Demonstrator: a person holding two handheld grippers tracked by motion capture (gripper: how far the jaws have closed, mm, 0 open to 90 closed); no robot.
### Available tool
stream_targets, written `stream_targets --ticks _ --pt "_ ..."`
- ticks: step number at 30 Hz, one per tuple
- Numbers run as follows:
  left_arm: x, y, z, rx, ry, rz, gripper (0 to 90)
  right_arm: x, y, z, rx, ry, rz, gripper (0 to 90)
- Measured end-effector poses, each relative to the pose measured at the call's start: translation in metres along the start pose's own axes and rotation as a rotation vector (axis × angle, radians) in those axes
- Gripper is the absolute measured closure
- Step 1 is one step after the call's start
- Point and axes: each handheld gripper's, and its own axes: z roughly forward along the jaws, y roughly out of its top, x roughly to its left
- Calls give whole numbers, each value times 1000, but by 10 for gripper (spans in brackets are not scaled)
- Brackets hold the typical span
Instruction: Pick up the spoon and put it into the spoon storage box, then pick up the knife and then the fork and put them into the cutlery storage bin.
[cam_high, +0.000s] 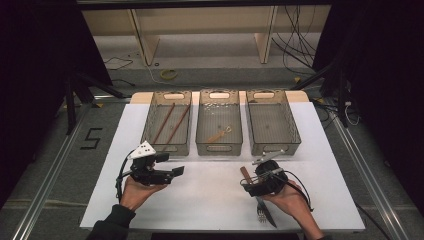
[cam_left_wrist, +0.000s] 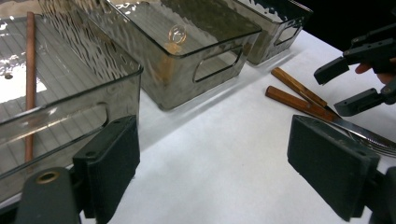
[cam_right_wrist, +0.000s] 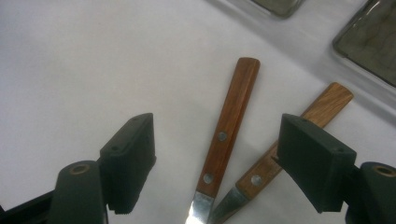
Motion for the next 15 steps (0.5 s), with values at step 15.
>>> stream_targets --ticks 15 --pt "-2 -15 -8 -29 36 31 159 -3 2 4 39 7 -3 318"
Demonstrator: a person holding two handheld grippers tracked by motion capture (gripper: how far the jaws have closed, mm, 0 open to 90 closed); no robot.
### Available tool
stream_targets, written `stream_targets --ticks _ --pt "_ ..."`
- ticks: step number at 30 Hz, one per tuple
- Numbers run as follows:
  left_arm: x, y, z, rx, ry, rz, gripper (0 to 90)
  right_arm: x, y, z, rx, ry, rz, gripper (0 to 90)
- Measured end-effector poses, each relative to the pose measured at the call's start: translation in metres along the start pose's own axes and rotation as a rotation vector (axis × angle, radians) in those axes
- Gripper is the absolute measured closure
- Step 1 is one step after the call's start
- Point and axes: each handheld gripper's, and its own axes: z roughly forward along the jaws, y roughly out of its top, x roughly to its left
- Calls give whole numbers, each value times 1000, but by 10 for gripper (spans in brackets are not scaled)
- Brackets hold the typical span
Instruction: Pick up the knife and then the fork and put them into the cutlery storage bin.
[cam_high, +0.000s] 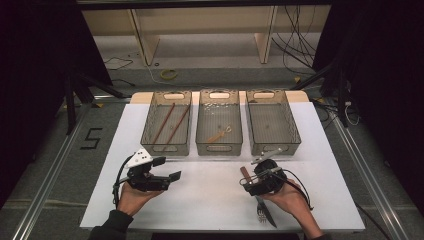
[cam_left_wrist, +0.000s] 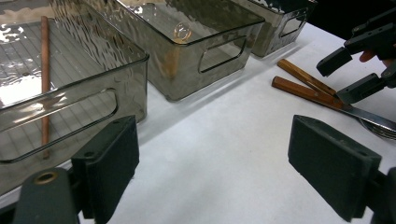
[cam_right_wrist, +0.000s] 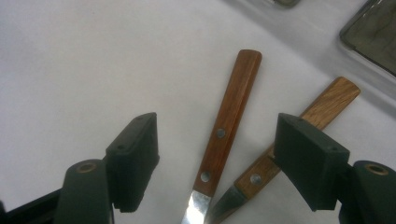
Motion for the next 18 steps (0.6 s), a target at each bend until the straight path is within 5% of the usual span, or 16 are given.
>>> stream_targets --ticks 18 --pt "-2 -8 -7 -26 17 7 159 6 5 9 74 -33 -29 429"
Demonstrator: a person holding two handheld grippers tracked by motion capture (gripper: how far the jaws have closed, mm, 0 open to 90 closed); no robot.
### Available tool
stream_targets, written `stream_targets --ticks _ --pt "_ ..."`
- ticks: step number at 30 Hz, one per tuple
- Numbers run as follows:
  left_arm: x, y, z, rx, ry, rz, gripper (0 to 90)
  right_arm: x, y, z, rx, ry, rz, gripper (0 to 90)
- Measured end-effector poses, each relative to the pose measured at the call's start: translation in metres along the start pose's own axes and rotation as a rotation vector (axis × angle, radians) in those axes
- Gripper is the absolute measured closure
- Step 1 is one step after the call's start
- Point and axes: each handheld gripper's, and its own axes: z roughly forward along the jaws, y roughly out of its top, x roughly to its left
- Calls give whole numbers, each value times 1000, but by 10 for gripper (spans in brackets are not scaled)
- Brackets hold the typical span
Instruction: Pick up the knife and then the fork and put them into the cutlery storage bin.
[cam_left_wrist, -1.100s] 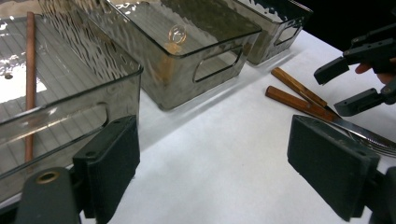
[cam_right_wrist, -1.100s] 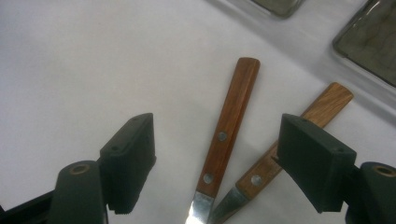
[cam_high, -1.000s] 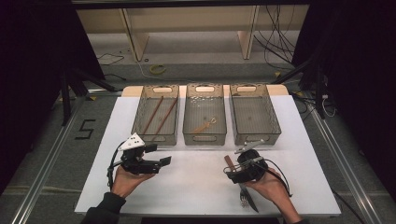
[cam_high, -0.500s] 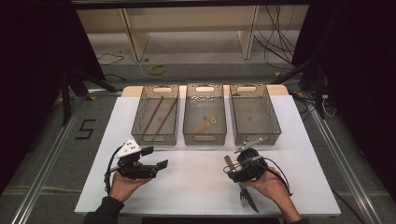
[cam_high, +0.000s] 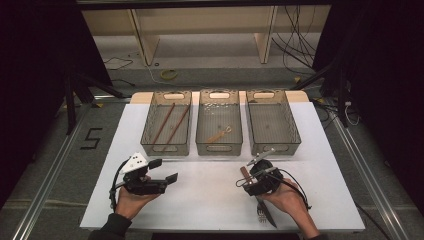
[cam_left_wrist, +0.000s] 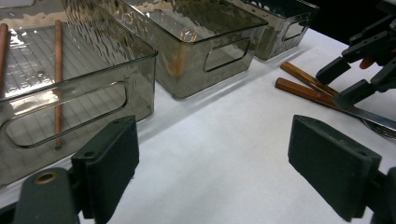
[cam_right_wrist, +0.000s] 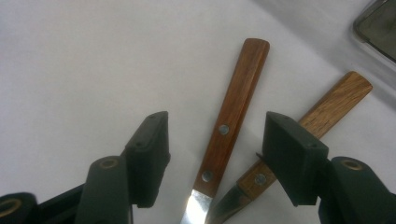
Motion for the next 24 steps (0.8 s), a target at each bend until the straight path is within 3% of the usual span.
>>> stream_targets --ticks 24 --pt "-5 0 1 1 -14 20 159 -4 10 13 93 -14 -39 564"
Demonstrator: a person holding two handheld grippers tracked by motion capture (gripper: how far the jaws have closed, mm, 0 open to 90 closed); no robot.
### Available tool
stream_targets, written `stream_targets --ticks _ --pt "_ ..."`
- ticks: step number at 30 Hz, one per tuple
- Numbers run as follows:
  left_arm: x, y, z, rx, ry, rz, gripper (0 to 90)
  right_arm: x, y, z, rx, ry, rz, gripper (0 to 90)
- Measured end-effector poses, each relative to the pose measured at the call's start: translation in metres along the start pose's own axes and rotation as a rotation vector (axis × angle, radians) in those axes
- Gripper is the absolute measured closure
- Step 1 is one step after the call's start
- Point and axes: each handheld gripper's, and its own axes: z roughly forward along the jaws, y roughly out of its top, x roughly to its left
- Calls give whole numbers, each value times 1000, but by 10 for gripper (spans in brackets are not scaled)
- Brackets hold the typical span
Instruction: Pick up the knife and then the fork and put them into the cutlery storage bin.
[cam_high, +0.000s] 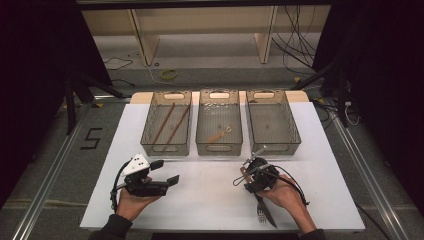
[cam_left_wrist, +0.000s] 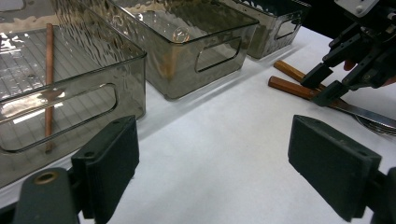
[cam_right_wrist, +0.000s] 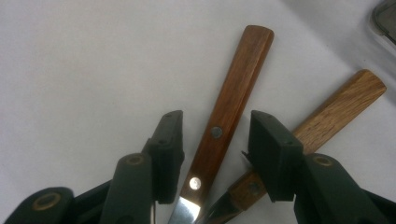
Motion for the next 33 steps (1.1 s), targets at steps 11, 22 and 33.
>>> stream_targets --ticks 11,22,33 --pt "0 0 0 7 -2 5 159 2 1 2 24 -11 -8 604" --pt "-1 0 0 7 -2 7 159 4 3 2 43 -13 -26 662" --pt "-1 0 1 9 -6 9 159 7 6 2 60 -17 -50 726"
